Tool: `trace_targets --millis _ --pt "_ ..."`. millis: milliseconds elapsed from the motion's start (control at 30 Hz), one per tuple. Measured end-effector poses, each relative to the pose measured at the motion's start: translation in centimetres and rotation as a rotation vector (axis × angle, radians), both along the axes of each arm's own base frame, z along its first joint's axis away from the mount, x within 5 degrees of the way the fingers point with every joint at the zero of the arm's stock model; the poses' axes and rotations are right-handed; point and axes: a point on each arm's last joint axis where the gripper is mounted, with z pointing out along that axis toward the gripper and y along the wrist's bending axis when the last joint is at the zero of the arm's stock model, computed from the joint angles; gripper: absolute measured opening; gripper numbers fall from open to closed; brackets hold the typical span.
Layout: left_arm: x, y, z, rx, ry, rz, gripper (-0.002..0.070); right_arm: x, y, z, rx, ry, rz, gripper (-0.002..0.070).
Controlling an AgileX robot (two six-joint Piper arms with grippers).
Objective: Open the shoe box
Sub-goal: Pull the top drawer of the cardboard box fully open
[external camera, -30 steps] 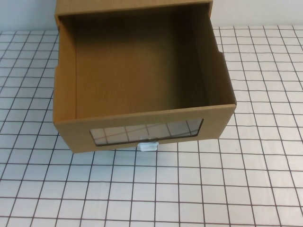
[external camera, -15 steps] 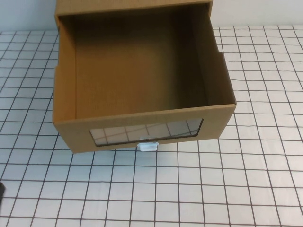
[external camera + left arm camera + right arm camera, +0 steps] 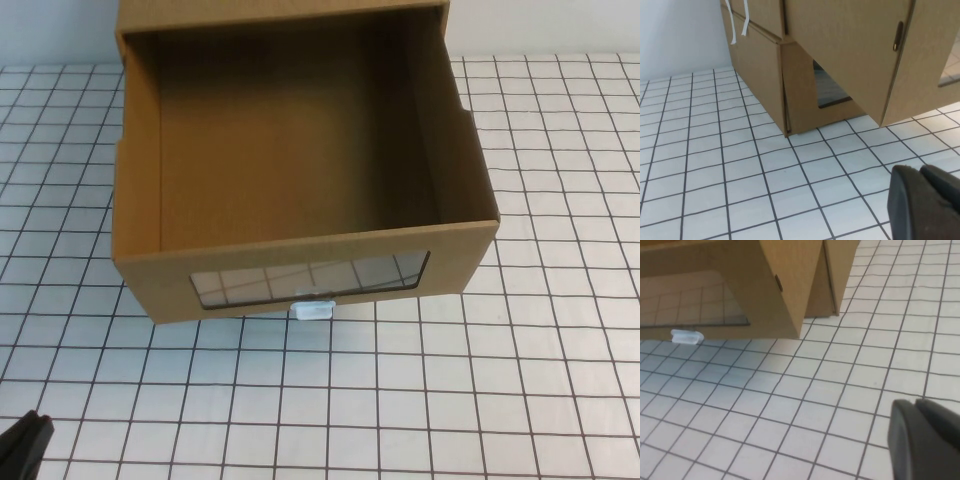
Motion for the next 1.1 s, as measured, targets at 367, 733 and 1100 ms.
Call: trace_targets --millis 367,733,1100 --pt "0.0 0.0 0.0 0.0 0.001 -0.001 -0.0002 0.2 -1.6 -0.4 -0.217 -0.169 -0.131 -0.0013" --pt "0.0 0.0 0.0 0.001 0.003 -0.002 -0.0002 0.1 -2.7 -5.3 -0.14 -0.349 -0.401 -0.0014" --pt "0.0 0.0 0.0 0.001 0.004 -0.003 -0.0002 0.1 -2.6 -5.1 -0.072 -0.368 -0.403 -0.0013"
